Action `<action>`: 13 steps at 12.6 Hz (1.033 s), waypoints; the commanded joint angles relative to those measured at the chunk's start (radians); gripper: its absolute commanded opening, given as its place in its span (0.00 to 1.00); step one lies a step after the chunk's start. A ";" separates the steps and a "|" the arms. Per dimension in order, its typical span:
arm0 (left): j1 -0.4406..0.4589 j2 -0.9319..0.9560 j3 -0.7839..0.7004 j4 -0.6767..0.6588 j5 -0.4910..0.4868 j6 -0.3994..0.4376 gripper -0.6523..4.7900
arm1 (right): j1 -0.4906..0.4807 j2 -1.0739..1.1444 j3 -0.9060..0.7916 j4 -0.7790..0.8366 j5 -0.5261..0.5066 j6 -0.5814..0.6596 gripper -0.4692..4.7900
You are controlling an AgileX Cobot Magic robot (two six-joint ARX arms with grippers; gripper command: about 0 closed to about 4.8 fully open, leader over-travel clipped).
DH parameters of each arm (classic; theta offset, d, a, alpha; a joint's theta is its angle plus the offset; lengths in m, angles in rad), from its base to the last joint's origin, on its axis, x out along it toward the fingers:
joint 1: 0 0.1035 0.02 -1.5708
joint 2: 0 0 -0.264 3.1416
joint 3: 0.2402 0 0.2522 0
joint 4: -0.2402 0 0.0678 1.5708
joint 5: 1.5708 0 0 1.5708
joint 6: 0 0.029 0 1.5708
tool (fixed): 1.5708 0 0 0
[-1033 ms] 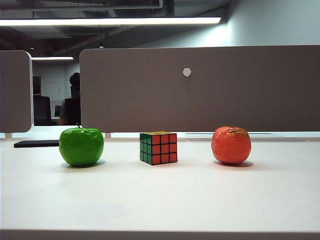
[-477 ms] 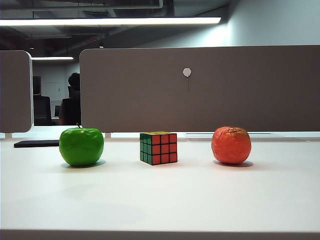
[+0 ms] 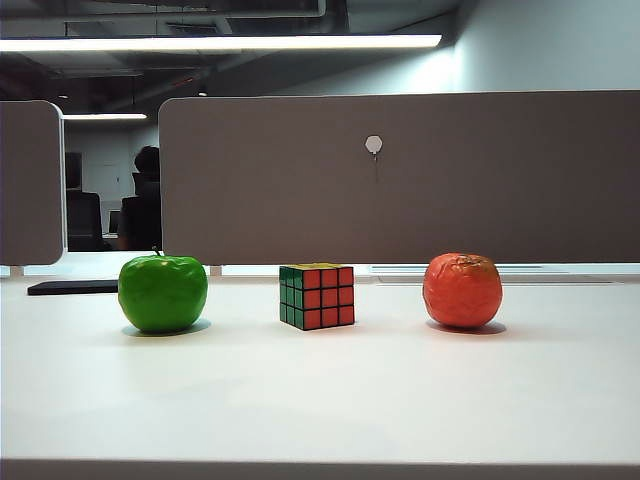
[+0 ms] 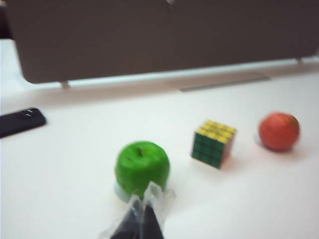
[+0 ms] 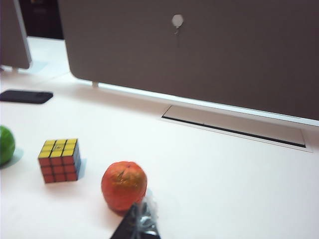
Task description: Move all the fruits on the tabletop near the face of the Rubik's cube that has the color most similar to each fruit.
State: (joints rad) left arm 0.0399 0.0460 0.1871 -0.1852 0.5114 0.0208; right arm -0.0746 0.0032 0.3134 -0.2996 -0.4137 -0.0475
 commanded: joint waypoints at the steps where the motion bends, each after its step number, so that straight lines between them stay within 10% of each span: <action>1: -0.001 0.000 0.068 -0.050 0.071 0.023 0.11 | 0.000 0.000 0.078 -0.150 -0.039 -0.035 0.09; 4: -0.001 0.000 0.137 -0.229 0.125 0.032 0.11 | 0.000 0.000 0.121 -0.278 -0.146 -0.047 0.09; 13: -0.001 0.000 0.201 -0.091 0.156 -0.029 0.11 | 0.013 0.171 0.268 -0.237 -0.127 -0.058 0.09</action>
State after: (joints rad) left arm 0.0399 0.0460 0.3836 -0.2886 0.6678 0.0063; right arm -0.0605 0.1459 0.5632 -0.5262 -0.5461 -0.1059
